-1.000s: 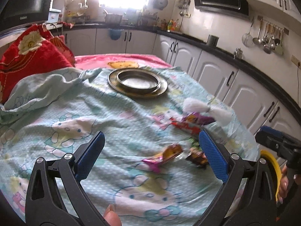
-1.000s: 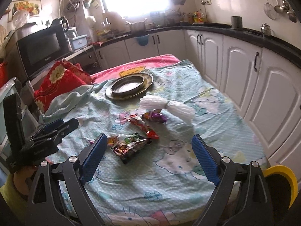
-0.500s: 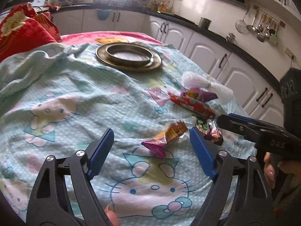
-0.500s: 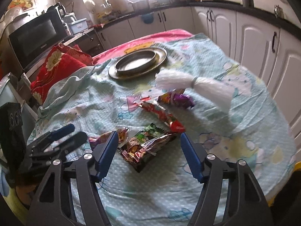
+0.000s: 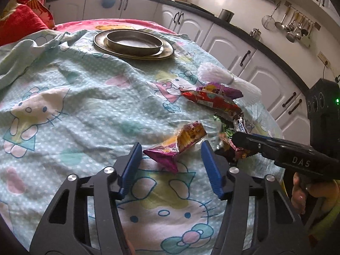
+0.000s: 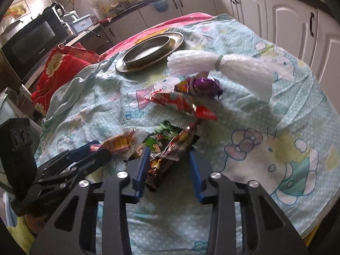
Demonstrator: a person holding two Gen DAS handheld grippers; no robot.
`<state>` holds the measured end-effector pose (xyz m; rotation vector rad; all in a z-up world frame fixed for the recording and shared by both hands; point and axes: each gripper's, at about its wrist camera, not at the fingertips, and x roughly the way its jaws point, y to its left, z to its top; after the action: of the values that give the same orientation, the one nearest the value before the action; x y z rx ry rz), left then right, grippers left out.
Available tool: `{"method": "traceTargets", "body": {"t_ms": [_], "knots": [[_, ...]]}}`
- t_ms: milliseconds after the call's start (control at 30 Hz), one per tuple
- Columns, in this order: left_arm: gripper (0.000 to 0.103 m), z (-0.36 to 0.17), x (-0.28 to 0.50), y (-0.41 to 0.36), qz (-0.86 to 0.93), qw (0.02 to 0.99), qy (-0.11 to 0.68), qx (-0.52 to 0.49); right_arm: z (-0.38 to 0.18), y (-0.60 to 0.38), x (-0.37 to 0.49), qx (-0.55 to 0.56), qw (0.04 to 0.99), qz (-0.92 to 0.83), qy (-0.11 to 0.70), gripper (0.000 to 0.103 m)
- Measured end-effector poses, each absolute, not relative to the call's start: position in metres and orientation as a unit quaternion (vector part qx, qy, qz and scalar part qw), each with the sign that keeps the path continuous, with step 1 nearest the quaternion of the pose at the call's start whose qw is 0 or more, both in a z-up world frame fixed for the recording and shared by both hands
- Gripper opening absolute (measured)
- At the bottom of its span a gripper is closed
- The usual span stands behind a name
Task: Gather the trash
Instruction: 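Grasp the pink-and-yellow candy wrapper with the left tool while the right tool grasps the brown chocolate wrapper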
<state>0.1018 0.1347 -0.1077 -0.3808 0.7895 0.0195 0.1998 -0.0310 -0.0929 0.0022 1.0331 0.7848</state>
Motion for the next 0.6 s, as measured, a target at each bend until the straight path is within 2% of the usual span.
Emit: {"method": "traceTargets", "body": {"t_ms": [100, 200, 233, 300, 600], "knots": [[0.039, -0.108, 0.103, 0.133, 0.006, 0.905, 0.384, -0.183, -0.094, -0.037, 0.198, 0.006, 0.792, 0.369, 0.486, 0.022], [0.032, -0.109, 0.103, 0.131, 0.002, 0.904, 0.387, -0.182, -0.094, -0.044, 0.197, 0.007, 0.79, 0.369, 0.489, 0.02], [0.029, -0.11, 0.104, 0.13, 0.0, 0.904, 0.388, -0.182, -0.093, -0.046, 0.196, 0.006, 0.791, 0.369, 0.488, 0.015], [0.024, -0.11, 0.103, 0.129, -0.004, 0.903, 0.389, -0.182, -0.092, -0.052, 0.193, 0.004, 0.791, 0.369, 0.488, 0.014], [0.022, -0.107, 0.101, 0.125, -0.002, 0.905, 0.39, -0.17, -0.086, -0.071, 0.18, -0.013, 0.797, 0.366, 0.48, 0.014]]}}
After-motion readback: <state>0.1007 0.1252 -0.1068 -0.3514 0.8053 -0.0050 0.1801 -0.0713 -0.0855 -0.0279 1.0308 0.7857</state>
